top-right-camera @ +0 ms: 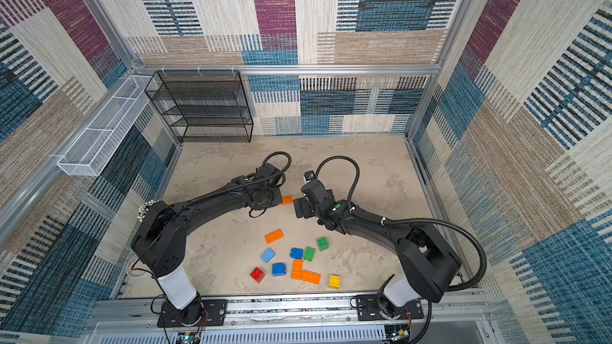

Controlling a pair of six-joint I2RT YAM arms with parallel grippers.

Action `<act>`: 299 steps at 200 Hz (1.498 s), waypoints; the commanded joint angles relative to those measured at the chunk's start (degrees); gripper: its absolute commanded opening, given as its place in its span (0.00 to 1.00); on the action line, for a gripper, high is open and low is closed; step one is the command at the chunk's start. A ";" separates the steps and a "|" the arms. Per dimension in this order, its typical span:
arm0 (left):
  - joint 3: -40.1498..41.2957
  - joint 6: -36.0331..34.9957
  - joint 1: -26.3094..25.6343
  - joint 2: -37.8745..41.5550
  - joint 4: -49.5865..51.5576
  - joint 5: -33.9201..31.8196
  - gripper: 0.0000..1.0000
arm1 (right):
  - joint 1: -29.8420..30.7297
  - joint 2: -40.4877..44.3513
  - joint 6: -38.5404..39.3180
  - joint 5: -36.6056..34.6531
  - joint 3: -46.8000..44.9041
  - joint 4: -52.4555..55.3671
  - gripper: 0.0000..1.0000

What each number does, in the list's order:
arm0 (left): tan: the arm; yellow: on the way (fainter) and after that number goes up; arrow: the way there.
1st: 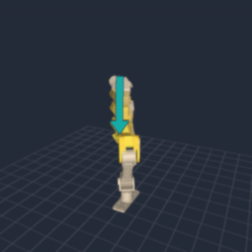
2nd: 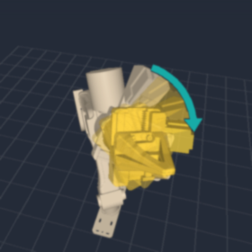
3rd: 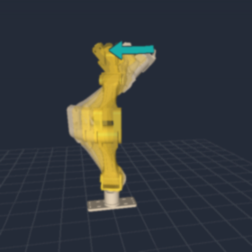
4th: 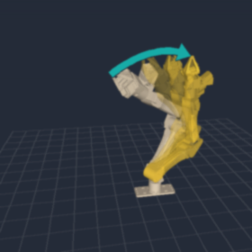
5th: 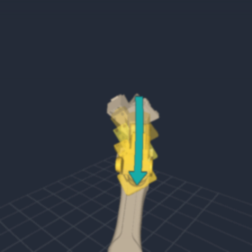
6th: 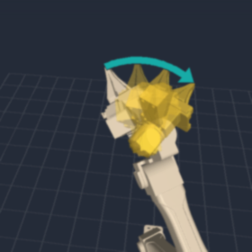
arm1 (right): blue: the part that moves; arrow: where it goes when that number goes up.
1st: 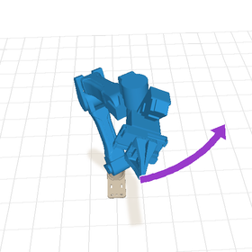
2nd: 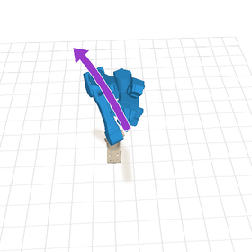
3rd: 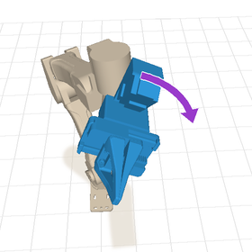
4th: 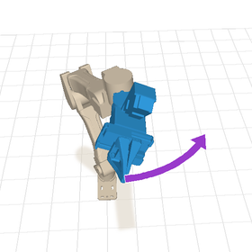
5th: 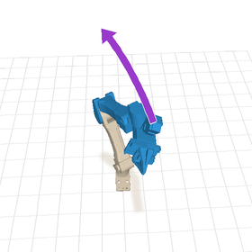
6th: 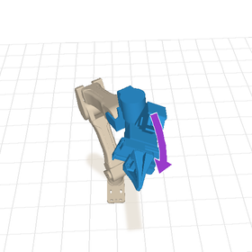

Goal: Assemble the letter p with lego
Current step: Assemble the lego brick with the lego brick.

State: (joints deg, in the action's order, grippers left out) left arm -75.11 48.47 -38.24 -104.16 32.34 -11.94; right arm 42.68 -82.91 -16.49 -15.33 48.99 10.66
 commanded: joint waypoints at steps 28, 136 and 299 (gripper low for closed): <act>-5.34 2.90 -1.45 -4.92 4.25 -7.84 0.00 | -0.20 10.53 -2.36 -2.62 -6.58 -3.06 1.00; -12.45 0.40 -2.51 -10.78 6.33 -9.34 0.00 | -0.47 16.23 -1.62 -1.25 -10.30 -4.91 1.00; -10.70 -2.52 -2.60 -13.31 4.93 -6.80 0.00 | -0.48 16.72 -1.55 -1.54 -9.69 -4.20 1.00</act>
State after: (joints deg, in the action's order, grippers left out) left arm -86.74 47.53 -40.77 -116.84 36.71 -20.75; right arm 42.26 -66.67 -17.98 -16.91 38.83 7.18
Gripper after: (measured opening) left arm 0.164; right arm 0.996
